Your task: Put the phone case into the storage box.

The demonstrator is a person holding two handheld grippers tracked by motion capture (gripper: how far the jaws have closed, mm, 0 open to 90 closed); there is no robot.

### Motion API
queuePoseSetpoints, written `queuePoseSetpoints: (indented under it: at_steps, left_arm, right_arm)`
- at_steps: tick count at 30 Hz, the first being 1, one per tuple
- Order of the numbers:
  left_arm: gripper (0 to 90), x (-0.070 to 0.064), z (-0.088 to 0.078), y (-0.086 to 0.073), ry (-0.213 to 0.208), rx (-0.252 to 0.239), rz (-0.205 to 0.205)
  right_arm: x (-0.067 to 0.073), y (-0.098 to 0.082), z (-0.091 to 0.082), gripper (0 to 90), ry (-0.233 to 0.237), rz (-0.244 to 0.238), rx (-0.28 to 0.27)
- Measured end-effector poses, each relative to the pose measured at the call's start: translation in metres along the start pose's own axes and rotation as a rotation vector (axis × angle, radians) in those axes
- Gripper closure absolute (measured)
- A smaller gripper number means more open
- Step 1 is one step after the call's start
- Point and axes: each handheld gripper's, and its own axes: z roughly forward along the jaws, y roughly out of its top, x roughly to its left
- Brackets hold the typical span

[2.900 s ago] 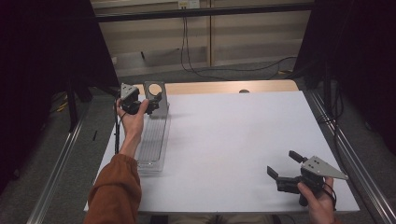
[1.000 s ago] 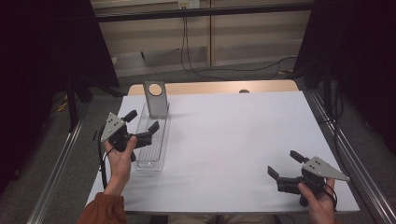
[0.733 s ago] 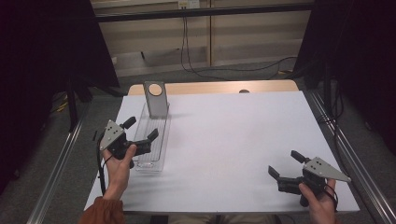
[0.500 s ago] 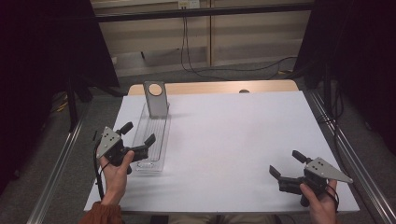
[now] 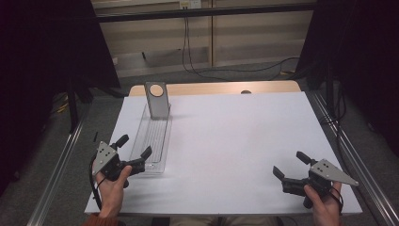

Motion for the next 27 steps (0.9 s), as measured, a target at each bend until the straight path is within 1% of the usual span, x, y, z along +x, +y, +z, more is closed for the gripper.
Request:
queuePoseSetpoints:
  at_steps: [1, 4, 5, 6, 7, 10, 11, 12, 14, 15, 16, 18, 19, 20, 21, 22, 23, 24, 26, 27]
  left_arm:
    - [3.5, 0.0, -0.002, -0.001, 0.006, 0.001, 0.008]
    - [3.2, -0.003, -0.007, -0.004, -0.002, -0.004, -0.004]
    - [3.1, -0.003, -0.01, -0.005, 0.01, 0.006, 0.003]
    - [3.0, -0.004, -0.011, -0.006, 0.012, 0.006, 0.009]
    - [3.1, -0.006, -0.012, -0.008, 0.021, 0.008, 0.009]
    - [3.2, -0.006, -0.015, -0.015, 0.004, 0.018, -0.011]
    - [3.5, -0.005, -0.016, -0.018, 0.011, 0.023, -0.024]
    - [3.8, -0.005, -0.017, -0.02, 0.031, 0.024, -0.031]
    - [3.8, -0.002, -0.021, -0.023, 0.04, 0.029, -0.014]
    - [3.9, -0.003, -0.022, -0.025, 0.053, 0.03, -0.02]
    - [4.0, -0.003, -0.023, -0.025, 0.062, 0.027, -0.016]
    - [4.7, -0.004, -0.026, -0.026, 0.055, 0.027, -0.019]
    - [4.9, -0.005, -0.027, -0.027, 0.067, 0.032, -0.018]
    - [5.0, -0.006, -0.028, -0.027, 0.069, 0.031, -0.023]
    - [5.0, -0.006, -0.028, -0.028, 0.052, 0.036, -0.03]
    - [4.9, -0.007, -0.029, -0.028, 0.062, 0.034, -0.027]
    - [4.9, -0.007, -0.03, -0.028, 0.068, 0.035, -0.026]
    - [4.9, -0.007, -0.03, -0.028, 0.059, 0.035, -0.029]
    - [4.0, -0.007, -0.029, -0.028, 0.055, 0.03, -0.047]
    - [3.7, -0.007, -0.029, -0.027, 0.056, 0.031, -0.047]
  right_arm:
    - [0.0, 0.0, 0.0, 0.5, -0.001, 0.002, -0.001]
    - [0.0, 0.0, 0.0, 0.5, -0.003, 0.0, -0.004]
    - [0.0, 0.0, 0.0, 0.6, -0.006, 0.0, -0.005]
    - [0.0, 0.0, 0.0, 0.5, -0.008, -0.001, -0.005]
    - [0.0, 0.0, 0.0, 0.5, -0.01, 0.006, -0.009]
    - [0.0, 0.0, -0.002, 0.6, -0.013, 0.005, -0.01]
    - [0.0, 0.0, -0.003, 0.5, -0.015, 0.007, -0.013]
    - [0.0, -0.001, -0.004, 0.6, -0.015, 0.008, -0.016]
    - [-0.001, -0.001, -0.005, 0.6, -0.02, 0.007, -0.018]
    - [-0.001, -0.001, -0.006, 0.6, -0.021, 0.006, -0.019]
    - [-0.002, -0.002, -0.008, 0.6, -0.027, 0.008, -0.021]
    - [-0.002, -0.002, -0.009, 0.5, -0.029, 0.012, -0.027]
    - [-0.002, -0.002, -0.01, 0.5, -0.03, 0.018, -0.026]
    - [-0.002, -0.001, -0.01, 0.6, -0.026, 0.014, -0.031]
    - [-0.002, -0.001, -0.011, 0.5, -0.029, 0.016, -0.038]
    - [-0.002, -0.001, -0.011, 0.5, -0.031, 0.018, -0.04]
    - [-0.002, -0.001, -0.01, 0.5, -0.024, 0.014, -0.038]
    - [-0.002, -0.002, -0.01, 0.5, -0.024, 0.01, -0.032]
    - [-0.002, -0.002, -0.009, 0.5, -0.027, 0.001, -0.032]
    - [-0.002, -0.002, -0.008, 0.5, -0.026, 0.007, -0.031]
